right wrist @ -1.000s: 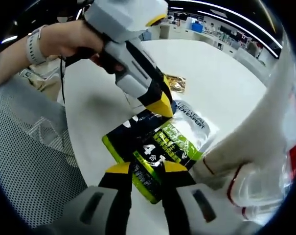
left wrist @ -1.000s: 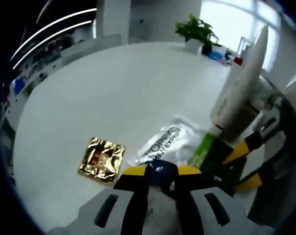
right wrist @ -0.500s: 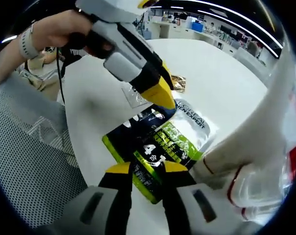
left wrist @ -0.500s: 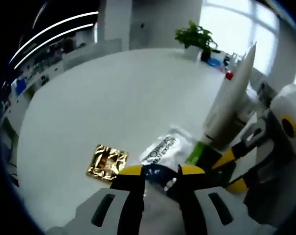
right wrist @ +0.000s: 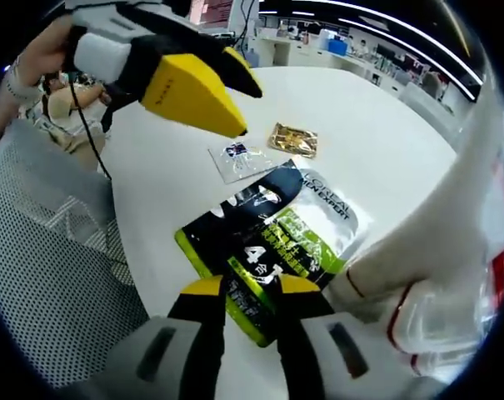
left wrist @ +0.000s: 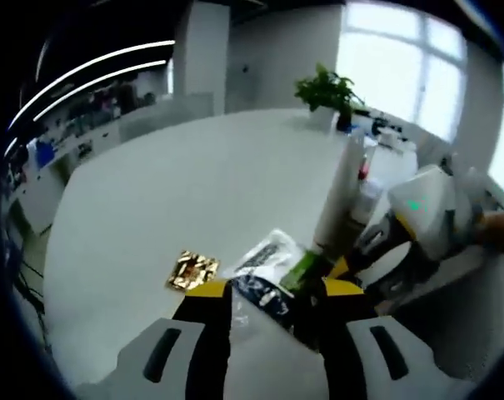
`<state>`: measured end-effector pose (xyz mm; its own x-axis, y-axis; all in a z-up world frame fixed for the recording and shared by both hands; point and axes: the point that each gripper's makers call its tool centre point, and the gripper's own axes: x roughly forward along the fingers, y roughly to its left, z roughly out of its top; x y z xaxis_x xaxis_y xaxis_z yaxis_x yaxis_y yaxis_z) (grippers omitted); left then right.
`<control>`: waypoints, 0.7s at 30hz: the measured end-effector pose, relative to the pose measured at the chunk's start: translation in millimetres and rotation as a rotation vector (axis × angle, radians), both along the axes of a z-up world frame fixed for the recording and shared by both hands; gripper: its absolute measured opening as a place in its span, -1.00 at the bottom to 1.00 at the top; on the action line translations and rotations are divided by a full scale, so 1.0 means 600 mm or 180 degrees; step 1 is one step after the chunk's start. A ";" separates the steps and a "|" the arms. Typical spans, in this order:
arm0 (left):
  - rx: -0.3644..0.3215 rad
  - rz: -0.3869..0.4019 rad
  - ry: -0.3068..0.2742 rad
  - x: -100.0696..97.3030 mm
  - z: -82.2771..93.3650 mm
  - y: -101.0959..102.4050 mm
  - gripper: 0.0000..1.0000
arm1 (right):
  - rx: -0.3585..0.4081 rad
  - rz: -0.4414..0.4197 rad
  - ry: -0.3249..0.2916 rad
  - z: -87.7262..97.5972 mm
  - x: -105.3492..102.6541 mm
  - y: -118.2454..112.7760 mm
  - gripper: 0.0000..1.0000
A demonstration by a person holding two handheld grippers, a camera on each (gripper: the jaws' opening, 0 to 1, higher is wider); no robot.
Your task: Arrange the skincare products in the storage area until every visible bottle or jar stands upright without overlapping.
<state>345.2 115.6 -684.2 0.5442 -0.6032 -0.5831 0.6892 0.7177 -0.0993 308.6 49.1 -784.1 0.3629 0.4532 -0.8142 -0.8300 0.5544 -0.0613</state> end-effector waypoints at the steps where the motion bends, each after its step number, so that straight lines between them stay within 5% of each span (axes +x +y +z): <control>1: -0.0030 0.0011 -0.0018 -0.006 0.006 0.001 -0.18 | -0.0001 0.0005 -0.0002 0.000 0.000 0.000 -0.52; 21: -0.0227 0.0208 -0.0189 -0.078 0.050 0.028 0.24 | -0.0017 0.0059 -0.0042 0.001 -0.001 0.000 -0.52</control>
<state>298.4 132.3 -654.0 0.6160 -0.6041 -0.5055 0.6473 0.7539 -0.1122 307.8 49.4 -783.8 0.3653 0.4555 -0.8118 -0.8392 0.5386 -0.0754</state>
